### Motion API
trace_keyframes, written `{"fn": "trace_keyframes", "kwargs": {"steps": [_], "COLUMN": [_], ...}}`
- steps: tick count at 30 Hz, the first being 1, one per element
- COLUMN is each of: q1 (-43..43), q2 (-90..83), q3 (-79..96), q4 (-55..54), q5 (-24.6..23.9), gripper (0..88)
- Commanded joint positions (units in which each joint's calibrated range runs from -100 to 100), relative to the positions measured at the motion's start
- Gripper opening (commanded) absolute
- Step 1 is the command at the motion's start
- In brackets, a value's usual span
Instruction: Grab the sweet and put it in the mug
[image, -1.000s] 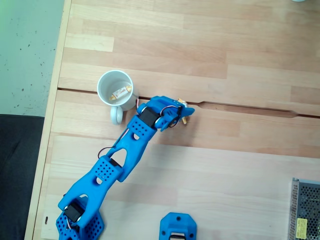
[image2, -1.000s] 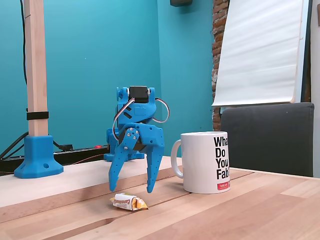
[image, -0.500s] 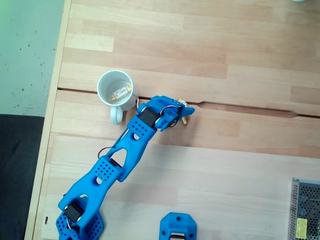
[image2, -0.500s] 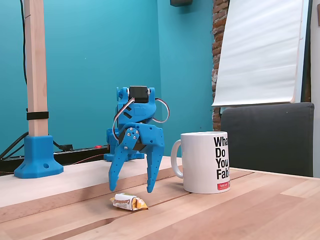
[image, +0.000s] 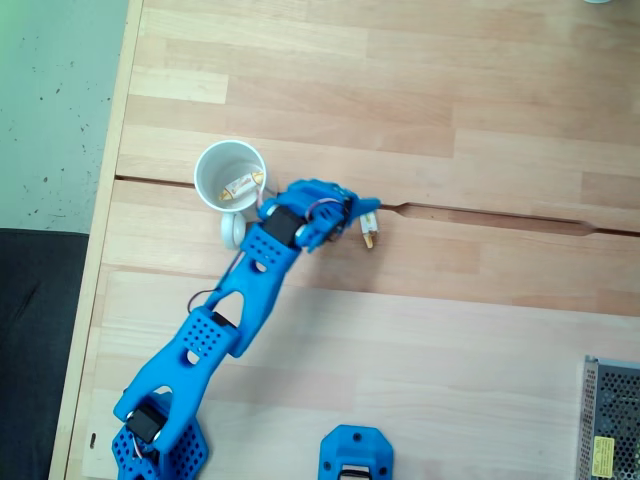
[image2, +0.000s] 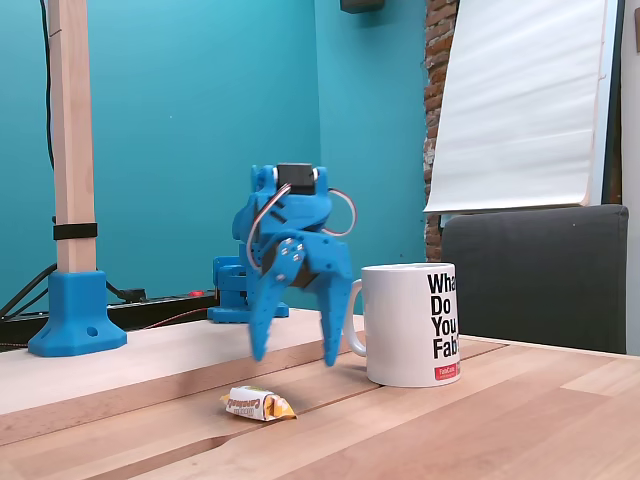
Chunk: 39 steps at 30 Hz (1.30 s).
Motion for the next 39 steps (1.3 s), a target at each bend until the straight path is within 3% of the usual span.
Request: {"fn": "trace_keyframes", "kwargs": {"steps": [1,39], "q1": [-1.22,3.94], "q2": [-1.67,1.77], "q3": [-3.61,2.1], "q4": [-0.36,1.17], "q5": [0.29,-0.05], "gripper": [29.6,29.6]}}
